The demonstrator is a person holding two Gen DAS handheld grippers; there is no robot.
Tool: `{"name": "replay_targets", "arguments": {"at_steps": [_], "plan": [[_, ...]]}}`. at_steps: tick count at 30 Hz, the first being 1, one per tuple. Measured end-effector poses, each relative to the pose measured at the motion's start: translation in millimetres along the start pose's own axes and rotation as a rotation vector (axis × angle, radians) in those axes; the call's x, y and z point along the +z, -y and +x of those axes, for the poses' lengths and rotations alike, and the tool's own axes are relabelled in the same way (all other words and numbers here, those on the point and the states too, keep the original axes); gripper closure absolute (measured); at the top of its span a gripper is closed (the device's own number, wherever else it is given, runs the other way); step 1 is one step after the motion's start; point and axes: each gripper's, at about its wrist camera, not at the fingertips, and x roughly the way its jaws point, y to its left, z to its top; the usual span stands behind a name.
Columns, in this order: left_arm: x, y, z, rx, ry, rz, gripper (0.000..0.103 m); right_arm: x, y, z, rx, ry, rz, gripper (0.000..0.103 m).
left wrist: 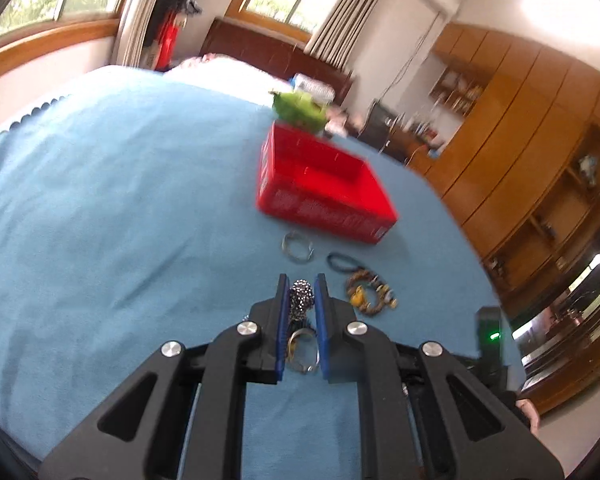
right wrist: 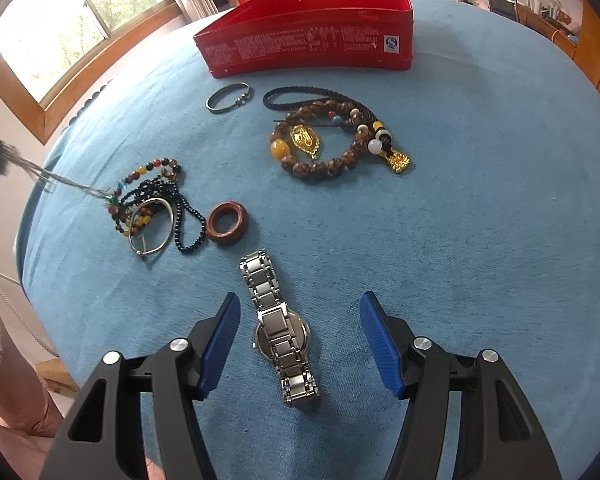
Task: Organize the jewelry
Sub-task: 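Lift the silver chain necklace off the cloth with the left tool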
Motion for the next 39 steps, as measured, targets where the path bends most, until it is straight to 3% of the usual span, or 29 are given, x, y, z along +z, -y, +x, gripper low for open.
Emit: {"name": "replay_targets", "arguments": {"at_steps": [2,6,19,25,29,33,39], "plan": [[4.0,4.9,-6.7,0.029,0.029,0.028,0.092,1.4,-1.2,-0.5,0.003,0.005,-0.003,0.04],[3.3,3.1,1.3,0.021,0.005,0.023,0.092,1.8,-4.3,0.3,0.007,0.003,-0.007,0.04],[-47.1,-58.9,77.5,0.116,-0.269,-0.102,0.092,-1.3,-6.6,-1.0,-0.007,-0.001,-0.013,0.04],[-60.1,-66.3,88.3,0.139,-0.324,-0.104,0.09,0.2,-10.6,2.1,-0.004,-0.008,-0.02,0.04],[-60.2,-59.5,88.0,0.135,-0.326,-0.08,0.069,-0.1,-11.3,2.2,-0.002,-0.008,-0.02,0.04],[-60.4,-53.6,92.8,0.164,-0.333,-0.053,0.056,-0.3,-11.4,2.5,-0.004,-0.009,-0.02,0.04],[-65.4,-50.0,105.1,0.245,-0.345,0.007,0.055,-0.4,-11.5,2.7,-0.004,-0.01,-0.02,0.04]]}}
